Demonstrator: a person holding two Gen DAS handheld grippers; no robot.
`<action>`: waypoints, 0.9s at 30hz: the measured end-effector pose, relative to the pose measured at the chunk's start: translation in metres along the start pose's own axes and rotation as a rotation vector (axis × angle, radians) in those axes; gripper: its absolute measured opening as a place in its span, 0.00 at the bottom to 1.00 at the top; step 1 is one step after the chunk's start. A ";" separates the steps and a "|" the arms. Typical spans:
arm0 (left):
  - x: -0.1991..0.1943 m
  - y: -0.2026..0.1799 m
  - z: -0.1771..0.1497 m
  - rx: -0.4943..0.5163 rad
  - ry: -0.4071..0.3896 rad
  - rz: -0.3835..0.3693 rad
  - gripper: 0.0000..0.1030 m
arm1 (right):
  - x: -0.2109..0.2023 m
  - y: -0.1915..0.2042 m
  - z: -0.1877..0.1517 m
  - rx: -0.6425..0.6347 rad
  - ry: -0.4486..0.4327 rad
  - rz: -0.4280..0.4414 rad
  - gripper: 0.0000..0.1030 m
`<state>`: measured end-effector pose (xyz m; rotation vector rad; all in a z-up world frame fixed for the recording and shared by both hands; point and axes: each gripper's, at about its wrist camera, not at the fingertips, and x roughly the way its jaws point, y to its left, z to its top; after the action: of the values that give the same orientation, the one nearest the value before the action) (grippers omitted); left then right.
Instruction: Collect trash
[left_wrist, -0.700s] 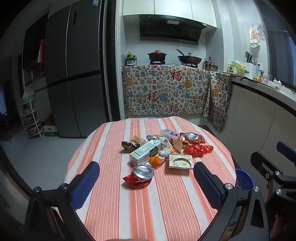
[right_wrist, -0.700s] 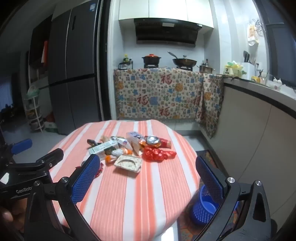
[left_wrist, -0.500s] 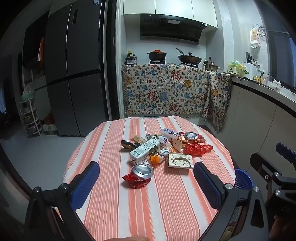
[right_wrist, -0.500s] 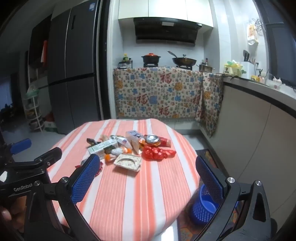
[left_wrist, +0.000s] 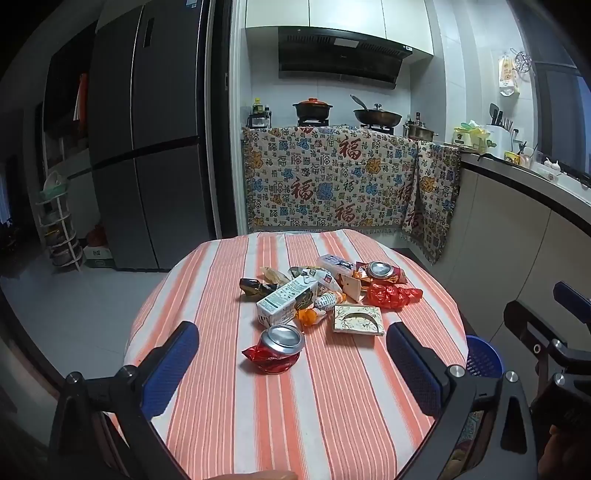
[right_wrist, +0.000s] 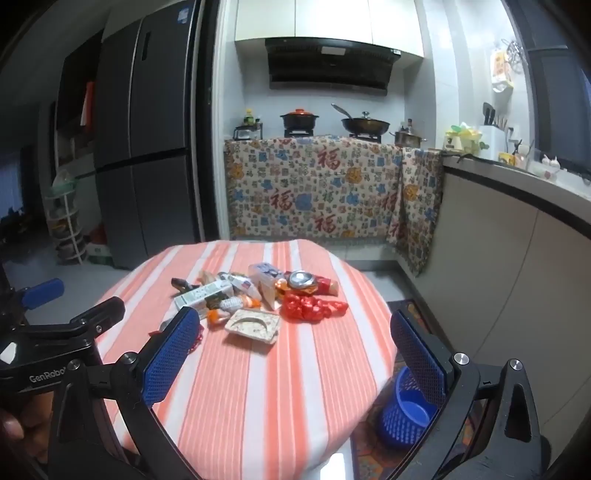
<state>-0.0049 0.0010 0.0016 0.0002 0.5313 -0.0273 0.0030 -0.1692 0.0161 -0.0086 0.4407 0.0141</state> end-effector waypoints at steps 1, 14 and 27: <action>0.001 0.000 -0.001 0.001 -0.001 0.001 1.00 | -0.001 0.000 0.000 -0.001 0.000 0.000 1.00; 0.000 -0.002 -0.002 0.001 0.001 -0.005 1.00 | -0.007 -0.004 0.003 -0.001 -0.008 -0.003 1.00; -0.001 -0.003 -0.001 0.003 0.005 -0.010 1.00 | -0.007 -0.004 0.003 -0.001 -0.004 -0.006 1.00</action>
<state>-0.0061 -0.0023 0.0012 0.0001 0.5360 -0.0381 -0.0025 -0.1738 0.0218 -0.0113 0.4368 0.0083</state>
